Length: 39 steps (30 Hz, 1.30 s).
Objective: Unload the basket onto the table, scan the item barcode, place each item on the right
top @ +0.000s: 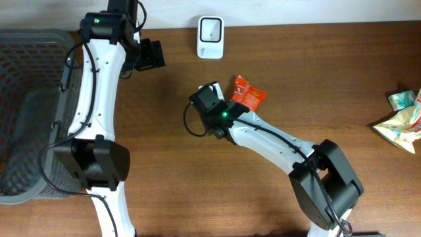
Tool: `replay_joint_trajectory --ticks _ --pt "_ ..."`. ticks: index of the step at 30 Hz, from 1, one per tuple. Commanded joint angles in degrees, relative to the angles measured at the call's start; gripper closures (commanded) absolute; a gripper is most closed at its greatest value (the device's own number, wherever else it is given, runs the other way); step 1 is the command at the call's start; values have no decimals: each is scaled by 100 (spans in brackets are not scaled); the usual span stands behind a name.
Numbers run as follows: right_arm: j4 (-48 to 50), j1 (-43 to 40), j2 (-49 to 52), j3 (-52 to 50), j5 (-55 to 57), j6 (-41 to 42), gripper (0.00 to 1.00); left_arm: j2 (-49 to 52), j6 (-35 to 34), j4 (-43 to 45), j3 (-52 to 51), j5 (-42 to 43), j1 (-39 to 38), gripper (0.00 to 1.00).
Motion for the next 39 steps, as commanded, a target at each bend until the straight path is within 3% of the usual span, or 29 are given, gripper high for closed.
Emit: replay_joint_trajectory --ticks 1,2,3,7,8,10,12,17,20,21,22,24,27,29,31,32,34,35,39 --pt "144 -7 9 24 -1128 243 60 37 31 -7 13 42 2 1" --pt "138 -61 -17 44 -1093 240 42 37 31 -7 13 44 2 1" --pt "-33 -286 -114 160 -1102 245 37 37 31 -9 13 44 2 1" --pt "-1016 -1711 -297 713 -1309 243 36 37 31 -9 13 44 2 1" --pt "-1239 -2197 -256 710 -1622 243 37 37 31 -7 13 42 2 1" --pt "-1408 -2837 -101 605 -2409 240 64 37 31 -7 13 44 2 1" --pt "-1320 -2962 142 420 -3276 243 76 37 31 -9 13 44 2 1" --pt "-1180 -2470 695 127 -3364 911 76 37 31 -7 13 44 2 1" --pt "-675 -2116 778 129 -4070 1167 76 37 31 -9 13 44 2 1" --pt "-251 -1919 776 129 -4535 1169 73 37 31 -7 13 44 2 1" --pt "22 -1759 776 136 -4616 1169 64 37 31 -9 13 44 2 1" --pt "63 -1694 774 286 -4623 1145 59 37 31 -7 13 44 2 1" --pt "-894 -1943 662 968 -4623 444 59 37 31 -7 13 42 2 1" --pt "-1663 -2275 616 1443 -3893 407 53 37 31 -7 13 44 2 1" --pt "-2009 -2887 614 1676 -3060 278 33 37 31 -7 13 44 2 1" --pt "-2006 -3220 627 1665 -2903 63 27 37 31 -7 13 44 2 1" --pt "-2004 -3633 667 1628 -2787 17 6 37 31 -9 13 44 2 1" --pt "-2002 -3908 769 1624 -2789 20 1 37 31 -7 13 44 2 1" --pt "-1832 -3987 1058 1534 -3228 -310 1 37 31 -7 13 42 2 1"
